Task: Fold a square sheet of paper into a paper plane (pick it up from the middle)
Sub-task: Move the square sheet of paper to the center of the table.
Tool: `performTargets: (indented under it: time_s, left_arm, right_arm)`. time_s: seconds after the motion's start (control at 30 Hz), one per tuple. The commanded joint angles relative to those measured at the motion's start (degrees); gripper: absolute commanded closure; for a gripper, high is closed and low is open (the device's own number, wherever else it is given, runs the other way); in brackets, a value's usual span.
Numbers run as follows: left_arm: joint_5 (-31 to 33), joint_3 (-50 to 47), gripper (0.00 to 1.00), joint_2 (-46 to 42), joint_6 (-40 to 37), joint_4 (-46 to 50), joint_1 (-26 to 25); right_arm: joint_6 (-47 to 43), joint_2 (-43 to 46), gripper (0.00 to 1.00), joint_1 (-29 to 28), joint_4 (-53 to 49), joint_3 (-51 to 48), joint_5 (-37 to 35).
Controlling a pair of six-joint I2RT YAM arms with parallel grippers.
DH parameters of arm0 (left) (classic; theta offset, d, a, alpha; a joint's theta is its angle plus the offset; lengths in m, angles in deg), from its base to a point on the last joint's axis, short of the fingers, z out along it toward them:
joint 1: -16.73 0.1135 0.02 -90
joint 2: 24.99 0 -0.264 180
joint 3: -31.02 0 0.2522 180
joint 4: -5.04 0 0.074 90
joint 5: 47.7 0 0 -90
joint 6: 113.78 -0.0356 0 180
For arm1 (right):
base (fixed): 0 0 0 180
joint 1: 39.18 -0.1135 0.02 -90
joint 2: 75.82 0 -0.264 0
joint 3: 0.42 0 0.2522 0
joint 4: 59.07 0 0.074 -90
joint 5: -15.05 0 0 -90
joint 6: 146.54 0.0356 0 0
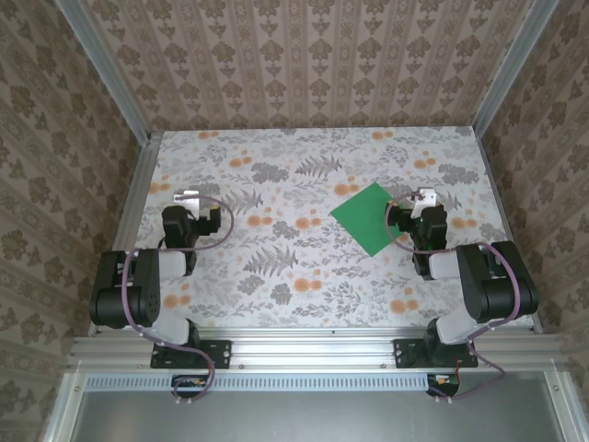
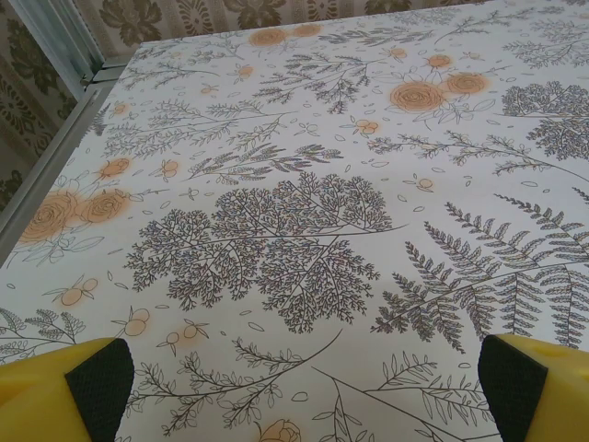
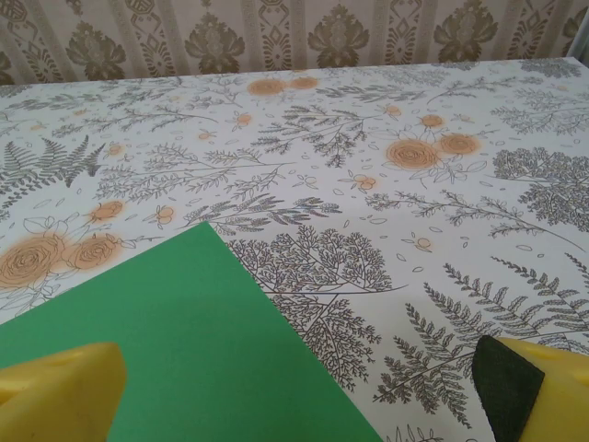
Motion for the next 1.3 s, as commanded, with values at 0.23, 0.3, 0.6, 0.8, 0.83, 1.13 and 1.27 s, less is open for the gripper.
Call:
performTargets:
  time_s: [0.23, 0.3, 0.6, 0.8, 0.83, 1.13, 1.27]
  left_arm:
    - [0.1, 0.8, 0.0, 0.3, 0.9, 0.2, 0.2]
    - [0.1, 0.8, 0.0, 0.3, 0.9, 0.2, 0.2]
    - [-0.1, 0.8, 0.0, 0.3, 0.9, 0.2, 0.2]
    - [0.5, 1.1, 0.0, -0.3, 1.1, 1.2, 0.2]
    - [0.6, 1.8, 0.0, -0.9, 1.1, 2.9, 0.2]
    - [1.8, 12.9, 0.0, -8.6, 3.3, 25.3, -0.1]
    - [1.5, 15.5, 0.0, -12.6, 7.4, 32.1, -0.1]
  right_arm:
    - [-0.7, 0.1, 0.0, 0.3, -0.7, 1.2, 0.6]
    - [-0.6, 0.1, 0.0, 0.2, -0.7, 1.2, 0.6]
    - [-0.7, 0.0, 0.0, 0.3, -1.0, 1.5, 0.7]
    - [0.4, 0.2, 0.0, 0.4, 8.4, -3.5, -2.0]
    - [0.6, 0.9, 0.0, 0.4, 10.8, -5.2, -2.9]
    - [4.1, 18.5, 0.0, -0.4, -10.4, -2.1, -11.7]
    - [10.9, 25.3, 0.0, -0.5, -33.1, 5.1, -13.9]
